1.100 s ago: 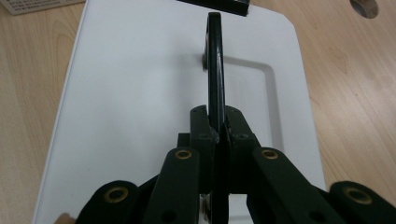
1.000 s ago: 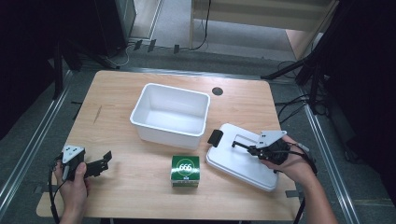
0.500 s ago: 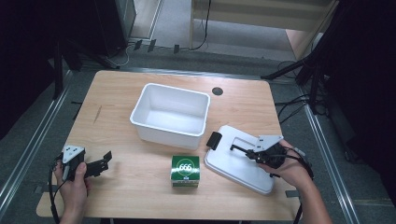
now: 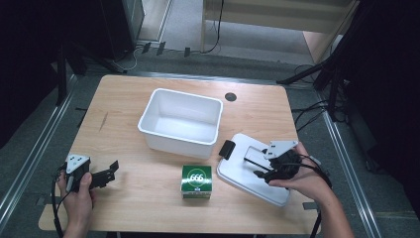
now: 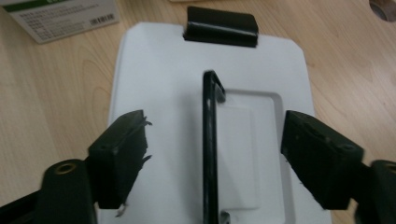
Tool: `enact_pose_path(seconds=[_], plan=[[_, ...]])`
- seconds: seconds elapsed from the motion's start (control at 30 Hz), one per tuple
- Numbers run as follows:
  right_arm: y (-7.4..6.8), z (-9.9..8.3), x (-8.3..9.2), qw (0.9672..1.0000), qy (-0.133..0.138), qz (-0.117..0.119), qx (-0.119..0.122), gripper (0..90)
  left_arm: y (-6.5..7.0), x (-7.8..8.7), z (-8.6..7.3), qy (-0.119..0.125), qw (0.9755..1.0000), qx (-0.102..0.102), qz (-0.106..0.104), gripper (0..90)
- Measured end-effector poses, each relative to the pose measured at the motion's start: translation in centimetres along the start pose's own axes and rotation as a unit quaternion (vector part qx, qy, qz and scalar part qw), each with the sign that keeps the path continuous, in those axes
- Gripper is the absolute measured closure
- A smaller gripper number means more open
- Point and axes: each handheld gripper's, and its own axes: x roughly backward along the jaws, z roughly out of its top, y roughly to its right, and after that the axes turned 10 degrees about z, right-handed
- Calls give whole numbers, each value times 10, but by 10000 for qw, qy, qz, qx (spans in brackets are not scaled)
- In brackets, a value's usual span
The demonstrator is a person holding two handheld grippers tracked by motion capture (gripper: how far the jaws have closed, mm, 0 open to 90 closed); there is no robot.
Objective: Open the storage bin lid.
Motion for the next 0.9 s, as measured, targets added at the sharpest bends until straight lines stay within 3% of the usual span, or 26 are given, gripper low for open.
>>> enact_pose_path(seconds=[0.2, 0.23, 0.3, 0.33, 0.63, 0.9], plan=[[-12, 17, -2, 9999, 48, 25, 123, 111, 0, 0, 0, -5, 10000, -3, 3, 2], [-17, 24, -3, 9997, 38, 91, 244, 42, 0, 0, 0, -2, 10000, -3, -1, 2], [-18, 27, -3, 9995, 38, 175, 253, 31, 0, 0, 0, 1, 10000, 0, -6, 2], [-21, 33, -4, 9982, 58, 542, 257, 5, 0, 0, 0, 6, 10000, 10, -7, 2], [-37, 57, -16, 9962, 54, 684, 536, 0, 0, 0, 0, 9, 10000, 1, -18, 2], [-51, 80, -35, 9923, -12, 915, 840, 0, -1, -1, 0, 2, 10000, 30, -39, 2]])
